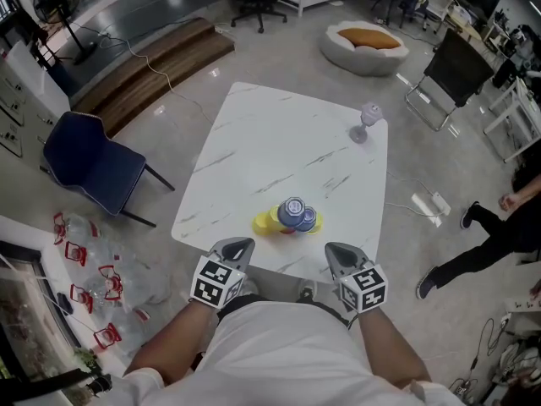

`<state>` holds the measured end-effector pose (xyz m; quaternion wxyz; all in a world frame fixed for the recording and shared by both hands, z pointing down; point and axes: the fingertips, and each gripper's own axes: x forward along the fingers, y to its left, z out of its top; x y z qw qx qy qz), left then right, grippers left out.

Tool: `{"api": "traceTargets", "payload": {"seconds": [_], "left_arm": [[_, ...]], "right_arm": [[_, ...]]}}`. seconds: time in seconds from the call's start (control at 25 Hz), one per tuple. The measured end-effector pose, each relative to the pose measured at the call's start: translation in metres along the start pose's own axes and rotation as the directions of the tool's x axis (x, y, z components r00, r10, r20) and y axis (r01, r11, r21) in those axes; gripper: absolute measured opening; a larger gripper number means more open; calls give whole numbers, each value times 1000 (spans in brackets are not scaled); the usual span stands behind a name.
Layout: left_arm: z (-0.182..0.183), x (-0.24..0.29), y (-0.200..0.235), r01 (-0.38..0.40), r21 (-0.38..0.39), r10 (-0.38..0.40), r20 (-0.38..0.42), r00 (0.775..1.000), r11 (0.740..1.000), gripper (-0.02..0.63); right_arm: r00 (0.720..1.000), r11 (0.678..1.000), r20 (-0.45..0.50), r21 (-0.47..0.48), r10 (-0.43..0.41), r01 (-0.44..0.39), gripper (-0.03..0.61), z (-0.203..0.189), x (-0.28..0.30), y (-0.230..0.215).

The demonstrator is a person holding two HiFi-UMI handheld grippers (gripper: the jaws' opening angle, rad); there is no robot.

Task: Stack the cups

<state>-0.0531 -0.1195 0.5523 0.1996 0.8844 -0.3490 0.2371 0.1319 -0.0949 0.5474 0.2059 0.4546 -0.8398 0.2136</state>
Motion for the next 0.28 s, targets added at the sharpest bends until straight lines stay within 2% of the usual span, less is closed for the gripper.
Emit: {"api": "traceTargets", "payload": {"seconds": [0.28], "left_arm": [[-3,1,5,-8,-3,8,-3,1000,1000,5]], "right_arm": [[1000,1000,0,6,0,0,5,-3,3,-2]]}}
